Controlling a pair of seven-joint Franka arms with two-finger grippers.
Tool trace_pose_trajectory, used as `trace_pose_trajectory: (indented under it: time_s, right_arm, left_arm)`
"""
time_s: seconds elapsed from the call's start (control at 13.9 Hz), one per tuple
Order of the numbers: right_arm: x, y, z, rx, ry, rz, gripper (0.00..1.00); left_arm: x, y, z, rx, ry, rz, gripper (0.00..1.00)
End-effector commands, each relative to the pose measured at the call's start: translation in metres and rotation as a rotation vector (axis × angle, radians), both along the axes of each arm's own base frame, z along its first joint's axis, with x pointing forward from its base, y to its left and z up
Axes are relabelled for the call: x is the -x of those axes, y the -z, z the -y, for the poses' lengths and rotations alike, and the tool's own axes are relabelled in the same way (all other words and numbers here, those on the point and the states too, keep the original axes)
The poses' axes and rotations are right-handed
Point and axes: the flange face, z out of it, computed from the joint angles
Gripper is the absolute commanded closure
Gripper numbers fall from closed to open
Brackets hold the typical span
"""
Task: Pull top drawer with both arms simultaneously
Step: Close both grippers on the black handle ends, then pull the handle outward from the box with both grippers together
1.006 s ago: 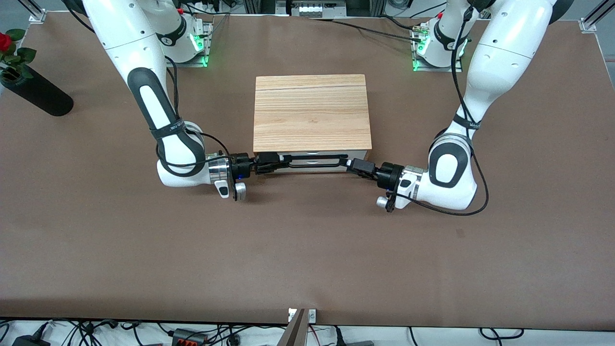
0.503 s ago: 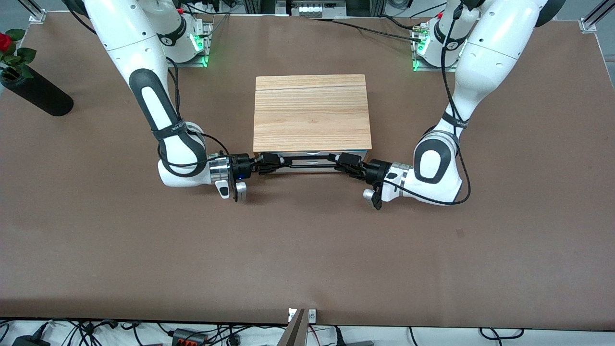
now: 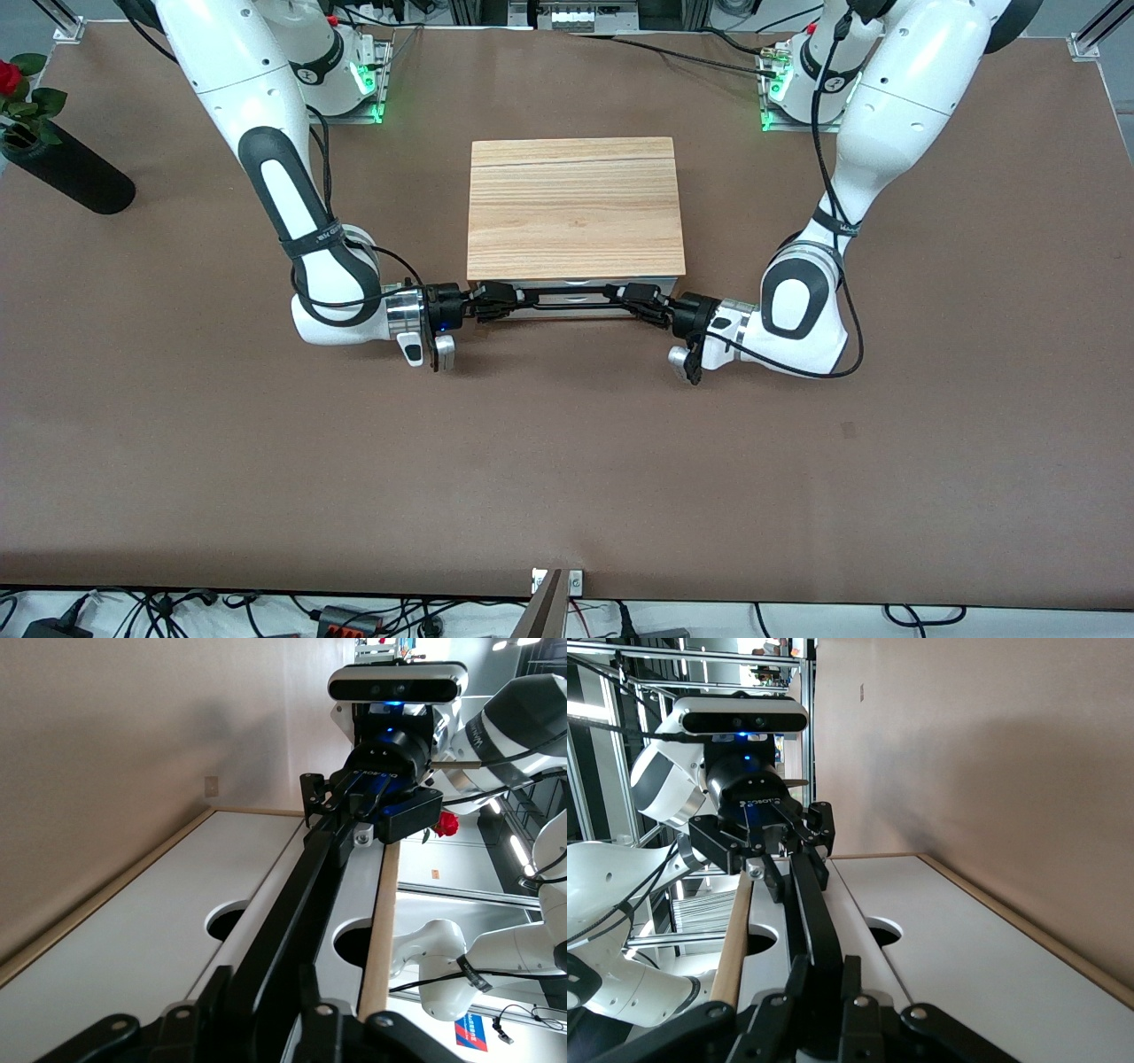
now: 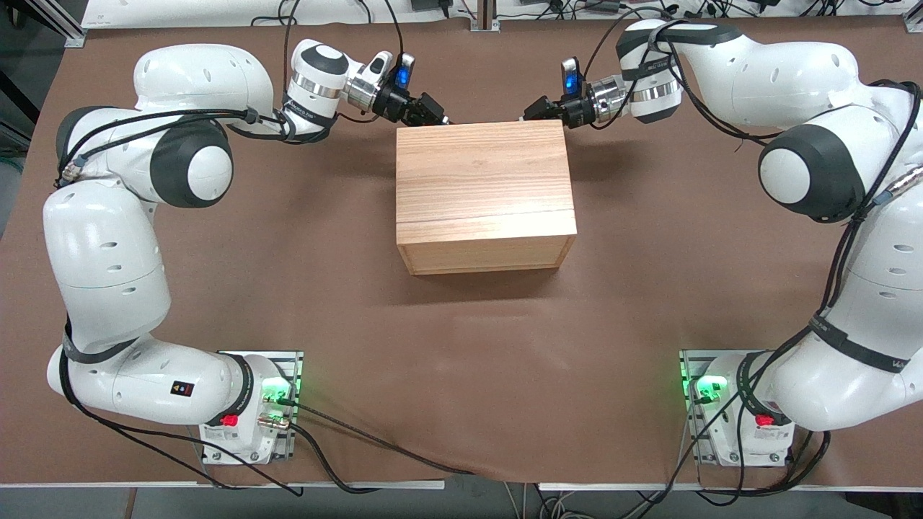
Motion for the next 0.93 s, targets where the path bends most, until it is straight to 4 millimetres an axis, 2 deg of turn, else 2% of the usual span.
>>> trace_pose_trajectory:
  time_s: [0.0, 0.14, 0.29, 0.57, 0.72, 0.86]
  right_arm:
    - [-0.001, -0.002, -0.005, -0.010, 0.006, 0.007, 0.98]
    - [-0.002, -0.003, -0.005, -0.012, 0.007, 0.010, 0.98]
    - [-0.002, -0.003, -0.005, -0.010, 0.005, 0.010, 0.98]
    - [-0.003, -0.002, -0.005, -0.009, 0.006, 0.011, 0.98]
    - [-0.002, -0.001, -0.005, -0.008, 0.005, 0.010, 0.98]
    - [-0.005, 0.005, -0.006, -0.006, 0.006, 0.006, 0.98]
  left_arm:
    - [0.003, 0.009, -0.007, -0.015, -0.020, 0.006, 0.74]
    - [0.010, 0.019, -0.009, 0.018, -0.071, -0.055, 0.77]
    - [0.010, 0.019, -0.010, 0.020, -0.091, -0.087, 0.81]
    - [0.003, 0.014, -0.008, 0.020, -0.155, -0.189, 0.82]
    - [-0.001, 0.028, -0.019, 0.046, -0.210, -0.230, 0.82]
    - [-0.001, 0.042, -0.023, 0.075, -0.251, -0.271, 0.83]
